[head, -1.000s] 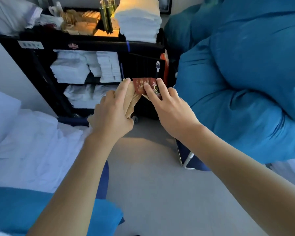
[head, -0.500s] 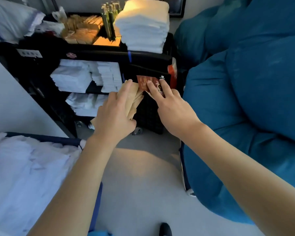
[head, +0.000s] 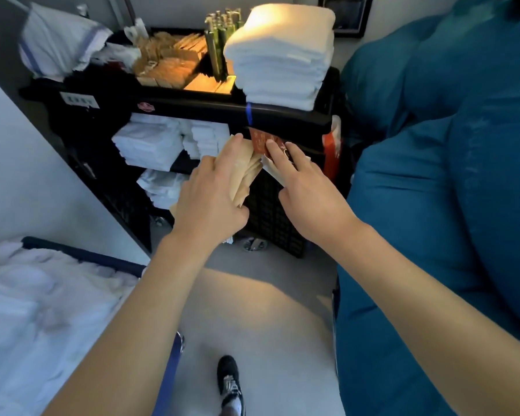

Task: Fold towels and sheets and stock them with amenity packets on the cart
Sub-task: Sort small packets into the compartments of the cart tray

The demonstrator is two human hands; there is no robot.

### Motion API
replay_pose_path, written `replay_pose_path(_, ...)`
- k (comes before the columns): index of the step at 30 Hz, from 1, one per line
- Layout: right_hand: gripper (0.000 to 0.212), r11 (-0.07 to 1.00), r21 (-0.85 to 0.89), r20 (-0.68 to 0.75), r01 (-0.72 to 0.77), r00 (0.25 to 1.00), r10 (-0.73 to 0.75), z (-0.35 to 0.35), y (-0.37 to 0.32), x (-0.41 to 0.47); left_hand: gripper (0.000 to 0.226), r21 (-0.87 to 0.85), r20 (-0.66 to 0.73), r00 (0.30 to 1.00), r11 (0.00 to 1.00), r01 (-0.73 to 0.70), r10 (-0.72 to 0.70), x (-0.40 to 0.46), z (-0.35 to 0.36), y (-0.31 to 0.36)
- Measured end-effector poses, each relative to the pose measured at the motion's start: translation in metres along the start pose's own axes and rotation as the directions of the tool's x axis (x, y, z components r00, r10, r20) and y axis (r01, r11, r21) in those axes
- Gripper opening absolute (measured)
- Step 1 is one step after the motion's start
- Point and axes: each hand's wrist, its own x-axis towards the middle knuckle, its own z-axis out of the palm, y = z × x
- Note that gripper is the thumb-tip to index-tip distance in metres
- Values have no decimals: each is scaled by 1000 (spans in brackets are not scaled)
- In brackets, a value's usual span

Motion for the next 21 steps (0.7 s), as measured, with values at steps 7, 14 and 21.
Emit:
replay_pose_path(7,81,1000,-16,28,0,1000,0,36,10,72,120,-39,-16,1000,999,-2,1,68,29,-48)
replay_pose_path(14,85,998,7,86,-57,995,56,62,3,177,120,-75,-11,999,997,-32,31,158,39,-112)
replay_pose_path(21,83,999,-34,74,-40,996,42,90,-10,270,121,-95,-41,998,994,-54,51,234,41,-178)
